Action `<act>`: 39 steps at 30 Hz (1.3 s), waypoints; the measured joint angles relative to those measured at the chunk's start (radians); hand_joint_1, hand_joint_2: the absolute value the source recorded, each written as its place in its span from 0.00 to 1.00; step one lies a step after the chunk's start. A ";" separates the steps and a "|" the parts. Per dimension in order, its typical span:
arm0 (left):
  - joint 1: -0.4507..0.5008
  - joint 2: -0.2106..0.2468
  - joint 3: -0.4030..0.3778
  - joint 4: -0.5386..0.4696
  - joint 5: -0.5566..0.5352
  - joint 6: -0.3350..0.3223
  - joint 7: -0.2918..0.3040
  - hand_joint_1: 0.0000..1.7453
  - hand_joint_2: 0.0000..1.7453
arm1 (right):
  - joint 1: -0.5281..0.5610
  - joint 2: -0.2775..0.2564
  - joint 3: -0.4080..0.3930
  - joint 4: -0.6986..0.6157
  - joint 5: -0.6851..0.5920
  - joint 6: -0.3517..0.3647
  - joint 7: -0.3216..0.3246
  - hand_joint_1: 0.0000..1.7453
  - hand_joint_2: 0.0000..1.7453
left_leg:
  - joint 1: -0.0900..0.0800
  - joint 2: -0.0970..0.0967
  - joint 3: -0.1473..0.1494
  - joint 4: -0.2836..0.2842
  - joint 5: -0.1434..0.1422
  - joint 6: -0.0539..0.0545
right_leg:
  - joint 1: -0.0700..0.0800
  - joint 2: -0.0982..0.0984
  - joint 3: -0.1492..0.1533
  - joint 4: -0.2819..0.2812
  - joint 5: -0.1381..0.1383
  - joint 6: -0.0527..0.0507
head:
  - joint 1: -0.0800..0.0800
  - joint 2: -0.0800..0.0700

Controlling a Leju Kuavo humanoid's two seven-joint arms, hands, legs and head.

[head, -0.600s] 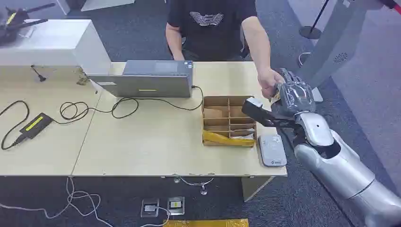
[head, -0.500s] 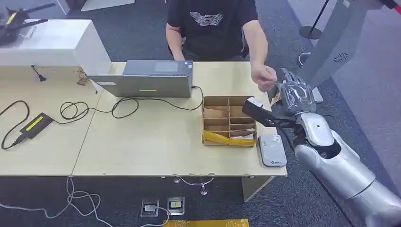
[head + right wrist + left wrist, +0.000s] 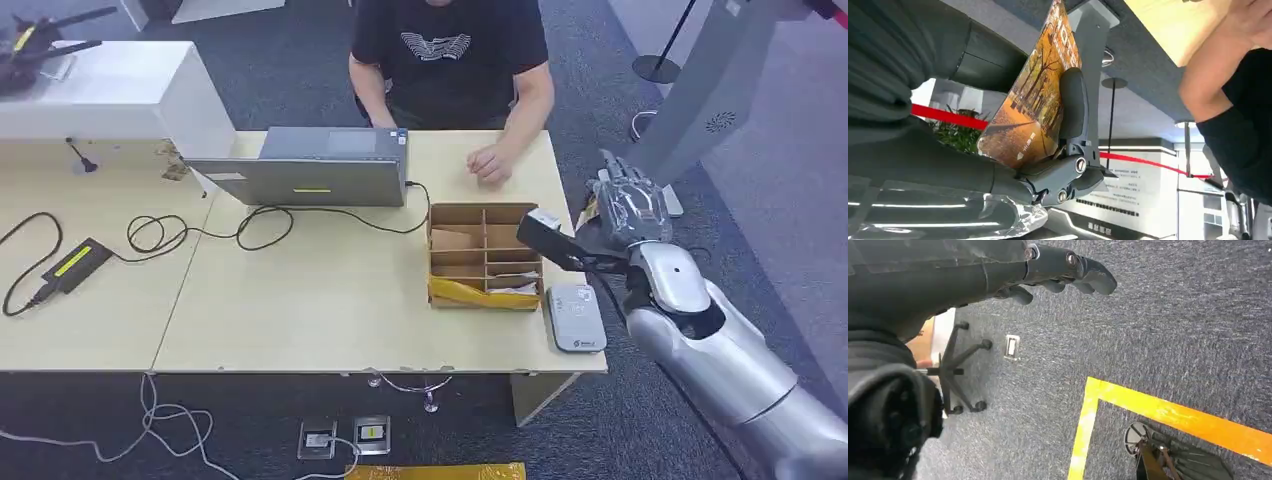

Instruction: Pass the card to the sensor for recognition and then transmit it.

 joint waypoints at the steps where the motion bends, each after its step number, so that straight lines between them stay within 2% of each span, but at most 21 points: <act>1: 0.000 0.000 0.000 0.000 0.002 0.001 0.000 0.00 0.00 | 0.004 -0.001 -0.003 0.002 -0.001 0.000 -0.003 1.00 1.00 | 0.000 0.000 0.000 0.000 0.000 0.000 | 0.000 0.000 0.000 0.000 0.000 0.000 | 0.000 0.000; 5: 0.000 0.000 0.000 0.000 0.008 0.002 -0.001 0.00 0.00 | 0.025 -0.006 -0.009 0.010 -0.013 -0.016 -0.021 1.00 1.00 | 0.000 0.000 0.000 0.000 0.000 0.000 | 0.000 0.000 0.000 0.000 0.000 0.000 | 0.000 0.000; 14: 0.000 0.003 0.000 0.000 0.018 0.014 -0.003 0.00 0.00 | 0.103 -0.003 -0.047 0.069 -0.086 -0.121 -0.090 1.00 1.00 | 0.000 0.000 0.000 0.000 0.000 0.000 | 0.000 0.000 0.000 0.000 0.000 0.000 | 0.000 0.000; 29: 0.000 0.003 0.000 0.000 0.046 0.035 0.001 0.00 0.00 | 0.114 0.023 -0.047 0.279 -0.238 -0.253 -0.217 1.00 1.00 | 0.000 0.000 0.000 0.000 0.000 0.000 | 0.000 0.000 0.000 0.000 0.000 0.000 | 0.000 0.000; 39: 0.000 0.003 0.000 0.000 0.063 0.050 0.002 0.00 0.00 | 0.107 0.043 -0.026 0.400 -0.332 -0.299 -0.243 1.00 1.00 | 0.000 0.000 0.000 0.000 0.000 0.000 | 0.000 -0.001 0.000 0.000 0.000 0.000 | 0.000 0.000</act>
